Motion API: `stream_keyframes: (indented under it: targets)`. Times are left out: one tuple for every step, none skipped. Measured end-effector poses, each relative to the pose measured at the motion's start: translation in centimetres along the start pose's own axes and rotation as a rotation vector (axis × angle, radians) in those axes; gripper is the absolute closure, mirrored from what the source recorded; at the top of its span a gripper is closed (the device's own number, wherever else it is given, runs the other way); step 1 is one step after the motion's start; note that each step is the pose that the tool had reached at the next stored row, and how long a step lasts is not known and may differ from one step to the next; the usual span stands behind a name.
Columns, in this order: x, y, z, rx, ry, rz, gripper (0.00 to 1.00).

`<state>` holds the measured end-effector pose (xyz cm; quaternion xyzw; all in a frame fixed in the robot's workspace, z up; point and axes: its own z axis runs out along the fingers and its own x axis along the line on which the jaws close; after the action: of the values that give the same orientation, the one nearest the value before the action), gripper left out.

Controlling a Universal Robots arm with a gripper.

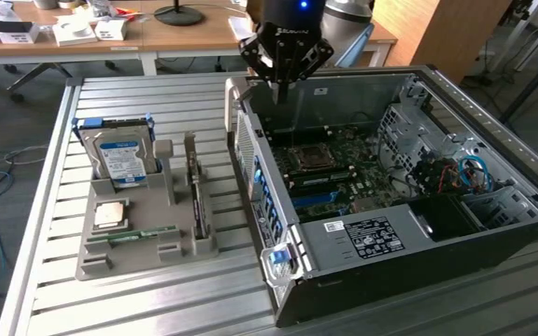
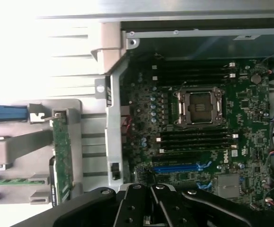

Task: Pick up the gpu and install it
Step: 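Reach for the gpu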

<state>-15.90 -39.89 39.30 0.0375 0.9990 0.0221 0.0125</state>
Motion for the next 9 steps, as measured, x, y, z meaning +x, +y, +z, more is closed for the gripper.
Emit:
stream_keyframes:
  targets:
    - [0.2,-0.01,0.00,0.0000,0.0000,0.000,0.89]
    - [0.4,-0.03,-0.01,0.0000,0.0000,0.000,0.89]
    - [0.6,-0.05,-0.01,0.0000,0.0000,0.000,0.89]
    - [0.8,-0.06,-0.01,0.0001,-0.0001,0.000,0.89]
    - [1.0,-0.08,-0.02,0.0001,0.0000,0.000,0.89]
    - [1.2,-0.09,-0.02,0.0001,0.0000,0.000,0.89]
    - [1.4,-0.11,-0.02,0.0000,0.0000,0.001,0.89]
    - [1.6,-0.12,-0.02,0.0000,-0.0001,0.001,0.89]
    - [1.8,-0.14,-0.03,0.0001,-0.0001,0.001,0.89]
